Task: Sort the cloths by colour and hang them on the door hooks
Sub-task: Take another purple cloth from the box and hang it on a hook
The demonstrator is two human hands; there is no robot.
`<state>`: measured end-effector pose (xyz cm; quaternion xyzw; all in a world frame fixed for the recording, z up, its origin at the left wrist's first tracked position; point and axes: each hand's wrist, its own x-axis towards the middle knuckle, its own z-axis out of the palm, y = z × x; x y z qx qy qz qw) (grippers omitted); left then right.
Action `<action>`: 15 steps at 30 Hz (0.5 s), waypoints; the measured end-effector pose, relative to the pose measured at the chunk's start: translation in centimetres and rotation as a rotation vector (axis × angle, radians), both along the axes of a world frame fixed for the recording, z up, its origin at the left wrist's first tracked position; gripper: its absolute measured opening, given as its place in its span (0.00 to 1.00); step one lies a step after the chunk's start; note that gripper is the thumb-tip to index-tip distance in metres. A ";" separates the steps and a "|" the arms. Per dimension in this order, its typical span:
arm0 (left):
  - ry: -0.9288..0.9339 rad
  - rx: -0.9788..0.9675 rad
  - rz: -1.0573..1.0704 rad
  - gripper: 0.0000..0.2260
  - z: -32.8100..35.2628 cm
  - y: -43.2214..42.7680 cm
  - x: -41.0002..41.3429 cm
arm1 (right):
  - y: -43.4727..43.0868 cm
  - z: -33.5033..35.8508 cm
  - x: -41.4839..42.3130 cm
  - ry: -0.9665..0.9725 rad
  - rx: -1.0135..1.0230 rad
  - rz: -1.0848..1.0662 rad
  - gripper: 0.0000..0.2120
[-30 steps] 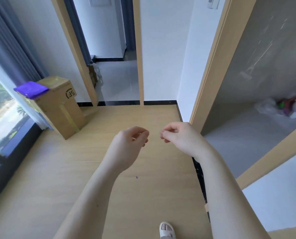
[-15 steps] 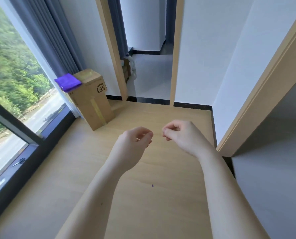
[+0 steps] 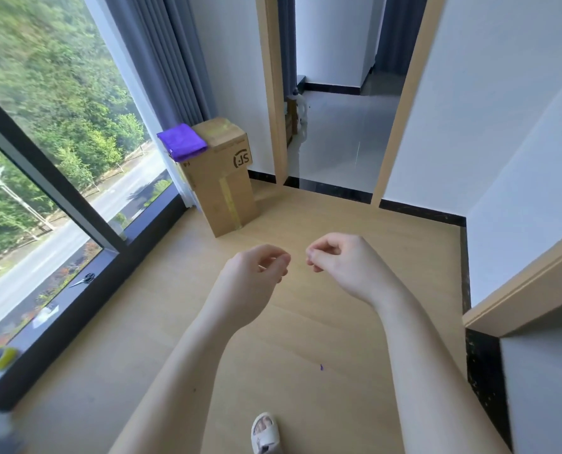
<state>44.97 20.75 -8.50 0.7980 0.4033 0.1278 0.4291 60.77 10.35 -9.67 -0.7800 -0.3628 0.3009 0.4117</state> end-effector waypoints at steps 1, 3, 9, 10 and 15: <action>0.001 0.001 0.003 0.06 0.0 1.7 -0.2 | 1.8 0.1 -0.2 -0.002 0.001 0.005 0.06; -0.009 0.007 0.015 0.06 0.1 4.8 -0.5 | 5.0 0.4 -0.5 -0.007 0.006 0.010 0.06; -0.007 0.031 0.031 0.07 0.1 12.8 -2.1 | 13.6 1.0 -2.0 -0.021 -0.016 0.053 0.06; -0.014 0.034 0.038 0.07 0.1 13.9 -2.3 | 14.8 1.1 -2.2 -0.024 -0.022 0.056 0.06; -0.020 0.030 0.033 0.08 0.0 18.7 -2.4 | 19.8 1.4 -2.3 -0.035 -0.051 0.061 0.06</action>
